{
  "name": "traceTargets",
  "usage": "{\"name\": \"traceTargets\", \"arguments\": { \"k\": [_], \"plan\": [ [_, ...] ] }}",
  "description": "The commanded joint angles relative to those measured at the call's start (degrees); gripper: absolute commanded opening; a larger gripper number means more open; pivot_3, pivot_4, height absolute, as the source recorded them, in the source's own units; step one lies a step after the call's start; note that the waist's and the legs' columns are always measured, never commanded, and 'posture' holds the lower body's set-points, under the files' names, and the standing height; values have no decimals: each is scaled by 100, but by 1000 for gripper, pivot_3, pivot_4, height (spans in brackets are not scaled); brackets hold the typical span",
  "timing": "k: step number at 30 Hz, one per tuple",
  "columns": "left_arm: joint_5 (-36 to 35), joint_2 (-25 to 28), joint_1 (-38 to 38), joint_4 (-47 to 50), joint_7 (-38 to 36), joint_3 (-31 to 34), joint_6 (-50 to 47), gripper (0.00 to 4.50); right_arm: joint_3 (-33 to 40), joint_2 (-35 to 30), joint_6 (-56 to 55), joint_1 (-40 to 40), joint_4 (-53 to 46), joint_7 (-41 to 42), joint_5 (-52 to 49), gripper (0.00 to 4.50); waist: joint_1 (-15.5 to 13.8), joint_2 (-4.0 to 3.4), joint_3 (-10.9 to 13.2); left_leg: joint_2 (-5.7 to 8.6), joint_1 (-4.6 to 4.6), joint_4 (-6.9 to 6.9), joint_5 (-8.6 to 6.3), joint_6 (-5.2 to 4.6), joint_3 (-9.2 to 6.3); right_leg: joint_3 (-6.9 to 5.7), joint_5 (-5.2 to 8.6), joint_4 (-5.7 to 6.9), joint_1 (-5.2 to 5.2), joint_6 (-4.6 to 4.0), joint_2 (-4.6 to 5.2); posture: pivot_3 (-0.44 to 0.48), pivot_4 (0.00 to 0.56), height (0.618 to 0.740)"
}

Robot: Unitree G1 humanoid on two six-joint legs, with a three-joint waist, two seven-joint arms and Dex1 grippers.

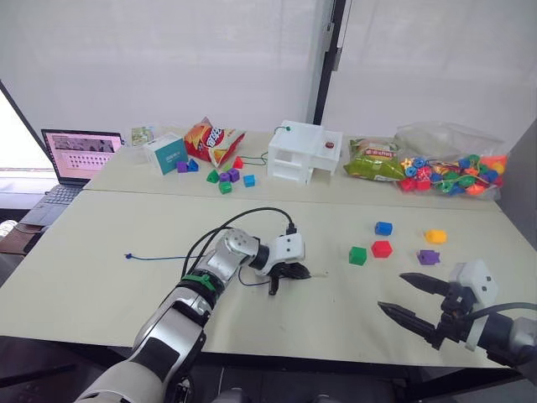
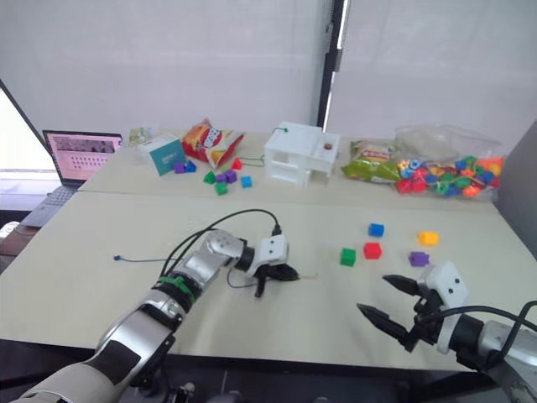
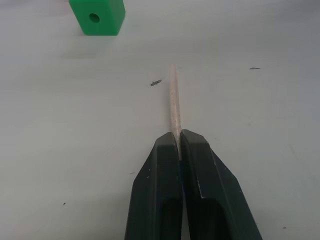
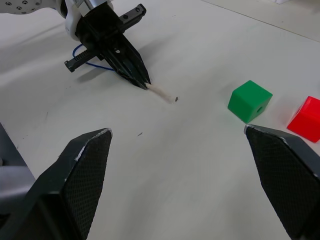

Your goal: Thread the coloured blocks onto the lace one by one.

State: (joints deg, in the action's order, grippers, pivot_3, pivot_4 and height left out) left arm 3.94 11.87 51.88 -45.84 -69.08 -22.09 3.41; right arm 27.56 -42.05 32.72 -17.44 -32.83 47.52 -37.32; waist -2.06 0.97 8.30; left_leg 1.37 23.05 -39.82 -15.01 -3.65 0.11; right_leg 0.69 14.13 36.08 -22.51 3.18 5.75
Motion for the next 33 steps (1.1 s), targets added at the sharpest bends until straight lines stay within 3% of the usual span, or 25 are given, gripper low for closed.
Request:
{"name": "traceTargets", "arguments": {
  "k": [1,8,18,25,33],
  "plan": [
    [-303,306,51,525,-303,340,-358,19,103,197,31,-25,-108,-351,-69,4500,41,-1,-1,-1,7,0,0,0,1,5,0,4,-13,0,-2,0,150,740],
    [-879,1045,-328,1748,-853,761,-1095,19,-72,1034,-216,243,285,-1838,772,4500,97,-5,-3,4,46,3,1,2,3,9,-1,24,-64,-2,1,0,150,740],
    [-1810,2090,-1187,3484,-1488,1192,-2146,19,-411,1689,-390,1441,1300,-3422,1899,4500,160,-12,-1,5,40,9,6,10,6,14,1,44,-74,-6,-3,0,150,740],
    [-2031,2453,-1506,4084,-1399,1236,-2505,19,-271,1643,-511,1879,1714,-3484,1918,4500,142,-15,0,10,34,5,6,10,9,16,2,60,-69,-7,1,0,150,740],
    [-2057,2507,-1843,4368,-1129,1165,-2587,19,-304,772,914,4007,3579,-3873,1999,4500,239,-34,12,7,23,12,9,14,15,22,5,69,-72,-13,-3,0,150,740]
  ]
}}
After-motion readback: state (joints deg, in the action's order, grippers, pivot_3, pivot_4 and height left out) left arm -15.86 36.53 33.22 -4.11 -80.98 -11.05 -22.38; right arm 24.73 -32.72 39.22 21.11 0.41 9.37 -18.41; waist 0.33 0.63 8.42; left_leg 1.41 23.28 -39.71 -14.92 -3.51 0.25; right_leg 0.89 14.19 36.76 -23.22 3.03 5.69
